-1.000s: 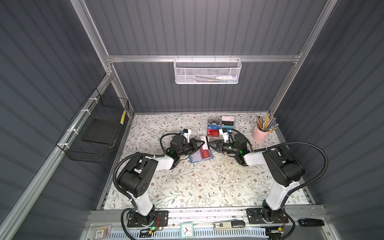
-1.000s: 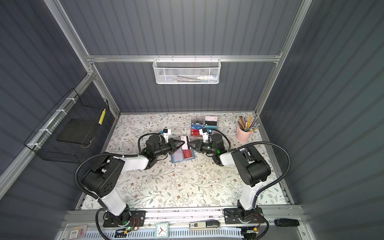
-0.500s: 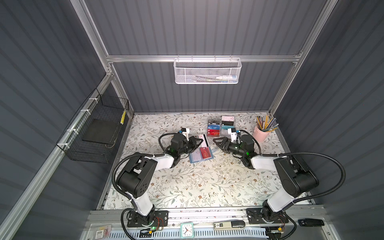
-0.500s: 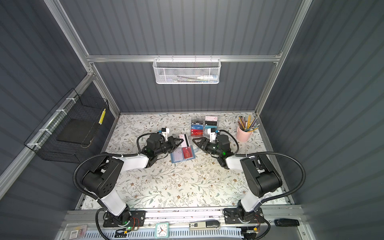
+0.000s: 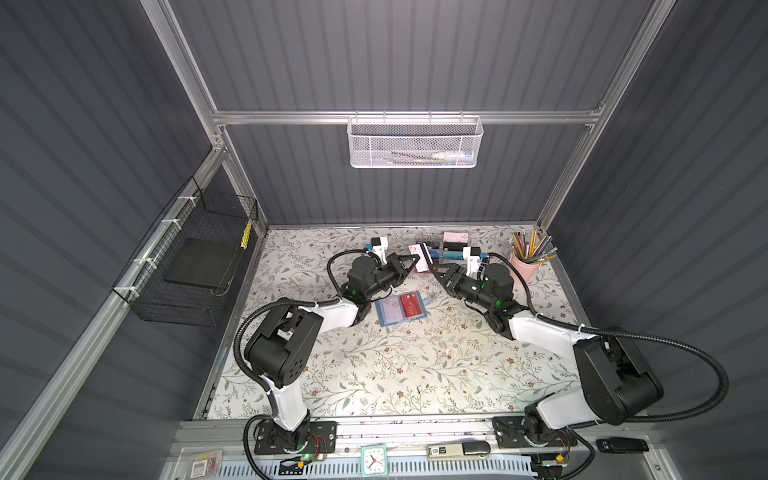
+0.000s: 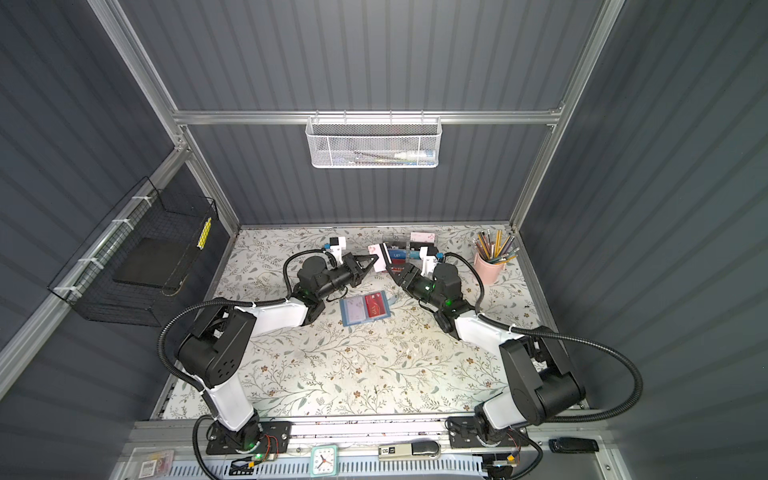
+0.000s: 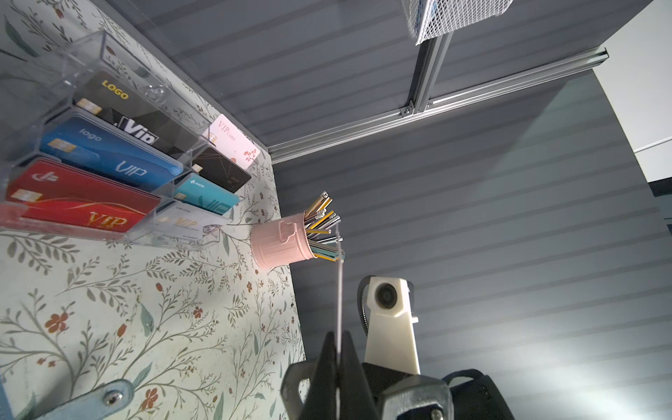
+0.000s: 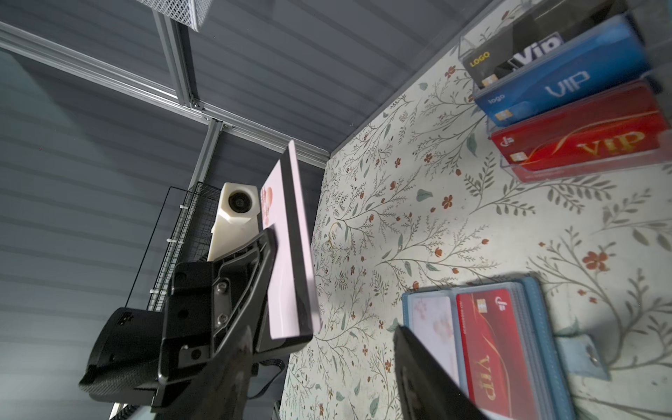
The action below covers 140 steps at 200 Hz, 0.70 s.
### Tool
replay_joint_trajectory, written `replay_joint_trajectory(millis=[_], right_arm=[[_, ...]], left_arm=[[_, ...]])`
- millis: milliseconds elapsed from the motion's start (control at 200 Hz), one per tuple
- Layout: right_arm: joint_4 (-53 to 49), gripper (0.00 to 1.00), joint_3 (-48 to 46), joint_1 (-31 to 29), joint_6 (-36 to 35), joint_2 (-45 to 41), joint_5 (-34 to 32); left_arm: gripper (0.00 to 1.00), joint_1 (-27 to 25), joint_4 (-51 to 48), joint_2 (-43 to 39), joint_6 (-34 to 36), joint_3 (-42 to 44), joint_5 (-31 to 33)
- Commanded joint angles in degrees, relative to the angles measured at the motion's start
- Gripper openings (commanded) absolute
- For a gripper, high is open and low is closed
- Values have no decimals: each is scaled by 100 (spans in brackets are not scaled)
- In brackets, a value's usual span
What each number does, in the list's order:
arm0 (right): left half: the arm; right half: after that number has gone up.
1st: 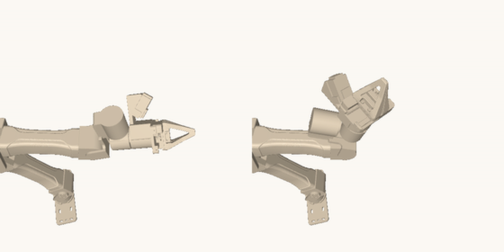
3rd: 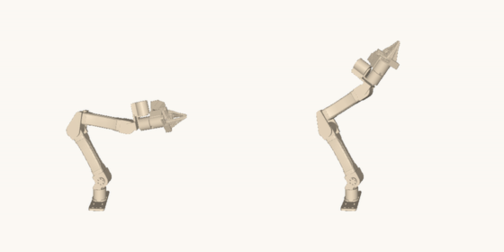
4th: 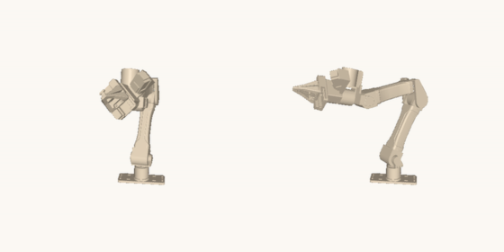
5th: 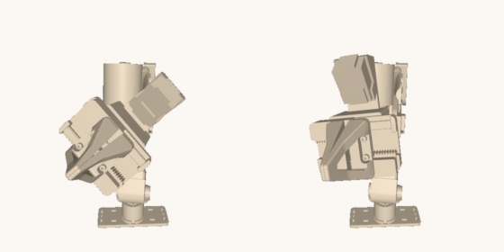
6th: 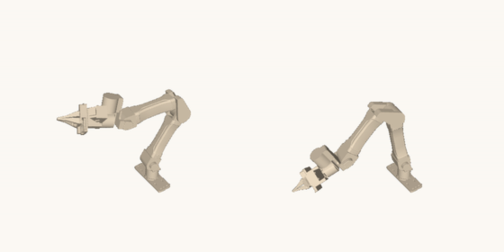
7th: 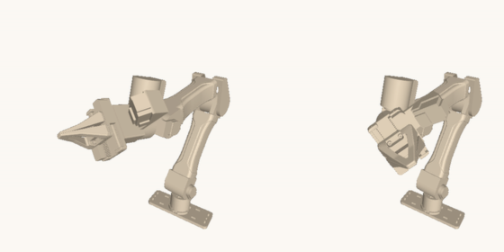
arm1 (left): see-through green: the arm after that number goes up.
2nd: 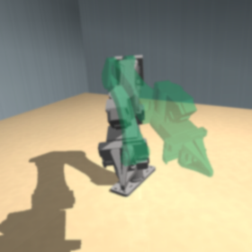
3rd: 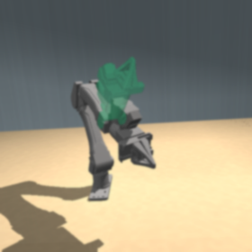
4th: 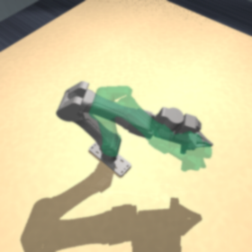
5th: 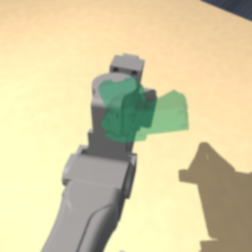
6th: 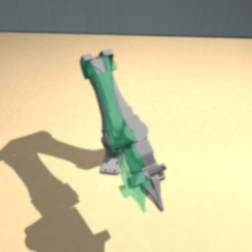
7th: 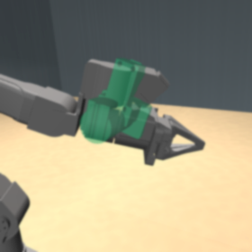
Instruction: Take the credit cards out of the card holder
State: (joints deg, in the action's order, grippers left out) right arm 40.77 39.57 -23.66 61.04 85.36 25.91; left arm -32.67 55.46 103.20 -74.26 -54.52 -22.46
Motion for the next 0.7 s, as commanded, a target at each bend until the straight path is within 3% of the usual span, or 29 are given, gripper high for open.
replay_joint_trajectory(millis=[0, 425, 695], right_arm=[[282, 58, 192, -66, 9, 191, 8], [1250, 33, 191, -102, 105, 473, 220], [928, 10, 273, -112, -146, 256, 180]], left_arm=[[0, -29, 231, -39, -72, -60, 24], [0, -56, 191, -82, -32, 76, -10], [0, -72, 192, -60, -12, 135, 2]])
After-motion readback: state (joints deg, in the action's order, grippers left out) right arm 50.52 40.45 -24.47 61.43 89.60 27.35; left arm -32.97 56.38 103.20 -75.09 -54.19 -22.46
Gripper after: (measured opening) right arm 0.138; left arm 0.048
